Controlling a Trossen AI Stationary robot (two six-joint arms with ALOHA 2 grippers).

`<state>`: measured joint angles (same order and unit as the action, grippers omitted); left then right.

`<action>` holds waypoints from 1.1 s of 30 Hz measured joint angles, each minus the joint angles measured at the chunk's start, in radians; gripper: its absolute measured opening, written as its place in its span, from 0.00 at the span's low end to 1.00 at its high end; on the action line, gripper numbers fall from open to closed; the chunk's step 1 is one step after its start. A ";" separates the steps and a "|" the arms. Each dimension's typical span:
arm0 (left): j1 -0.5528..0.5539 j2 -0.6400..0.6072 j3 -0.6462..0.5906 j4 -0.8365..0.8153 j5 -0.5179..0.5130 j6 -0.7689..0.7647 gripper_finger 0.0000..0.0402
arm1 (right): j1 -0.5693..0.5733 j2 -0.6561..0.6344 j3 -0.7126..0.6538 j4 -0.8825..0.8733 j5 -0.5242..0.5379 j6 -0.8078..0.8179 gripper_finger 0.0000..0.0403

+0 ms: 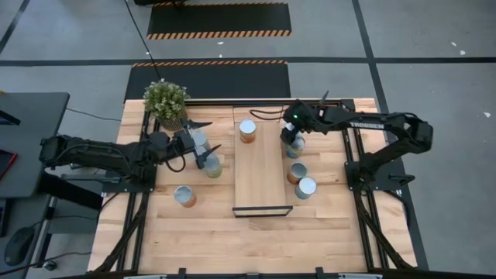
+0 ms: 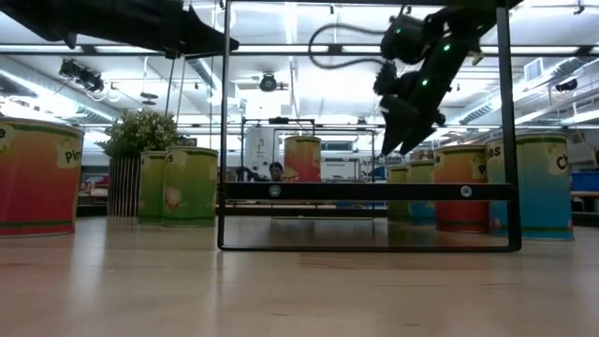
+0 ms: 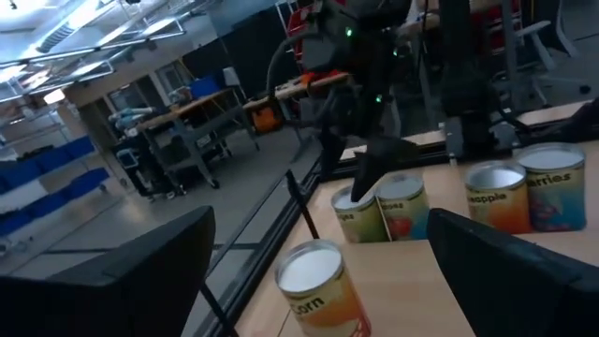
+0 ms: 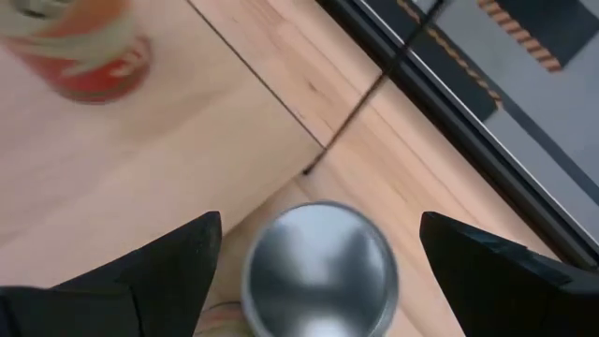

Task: Pick and place cans onto a shelf
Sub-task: Put the top canned oranges on the shelf

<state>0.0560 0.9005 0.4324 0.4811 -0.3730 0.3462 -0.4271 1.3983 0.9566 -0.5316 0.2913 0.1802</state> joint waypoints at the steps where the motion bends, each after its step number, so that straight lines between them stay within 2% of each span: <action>1: 0.005 0.000 0.000 -0.001 0.001 -0.001 0.99 | -0.009 0.018 0.012 -0.010 0.001 -0.003 0.93; 10: 0.013 0.001 0.000 -0.008 0.004 -0.022 0.99 | -0.034 0.122 0.092 -0.127 -0.001 -0.026 0.93; 17: 0.013 0.001 0.000 -0.012 0.003 -0.029 0.99 | -0.035 0.096 0.093 -0.249 0.014 0.007 0.93; 33: 0.013 0.002 0.001 -0.026 0.004 -0.047 0.99 | -0.064 0.072 0.093 -0.577 0.262 0.046 0.93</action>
<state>0.0689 0.9024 0.4329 0.4546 -0.3695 0.2993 -0.4911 1.4700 1.0492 -1.1084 0.5532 0.2259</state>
